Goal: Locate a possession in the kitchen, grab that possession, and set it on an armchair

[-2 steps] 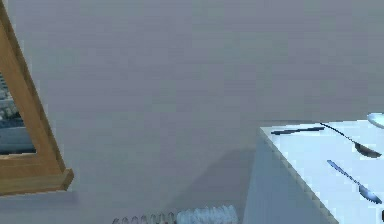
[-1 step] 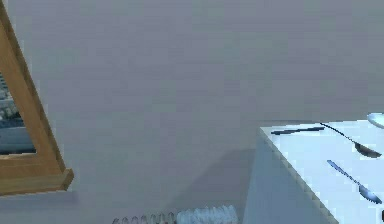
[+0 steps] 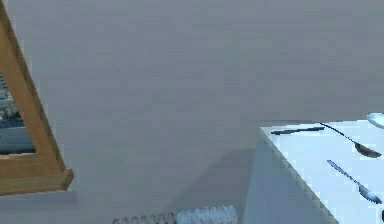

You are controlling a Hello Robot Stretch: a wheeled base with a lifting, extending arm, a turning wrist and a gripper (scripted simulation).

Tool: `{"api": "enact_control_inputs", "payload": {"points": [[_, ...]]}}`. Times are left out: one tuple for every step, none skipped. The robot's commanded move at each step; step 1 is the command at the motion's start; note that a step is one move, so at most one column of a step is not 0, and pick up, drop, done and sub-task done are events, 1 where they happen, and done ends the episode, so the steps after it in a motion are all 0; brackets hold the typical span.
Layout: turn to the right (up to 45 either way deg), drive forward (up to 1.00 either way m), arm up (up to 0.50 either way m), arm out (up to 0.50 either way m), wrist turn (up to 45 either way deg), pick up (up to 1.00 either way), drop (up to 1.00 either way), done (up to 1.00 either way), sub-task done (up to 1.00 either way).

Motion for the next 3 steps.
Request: {"api": "enact_control_inputs", "payload": {"points": [[0.0, 0.0, 0.0, 0.0, 45.0, 0.0, 0.0, 0.0, 0.0], [0.0, 0.0, 0.0, 0.0, 45.0, 0.0, 0.0, 0.0, 0.0], [0.0, 0.0, 0.0, 0.0, 6.0, 0.0, 0.0, 0.0, 0.0]]}}
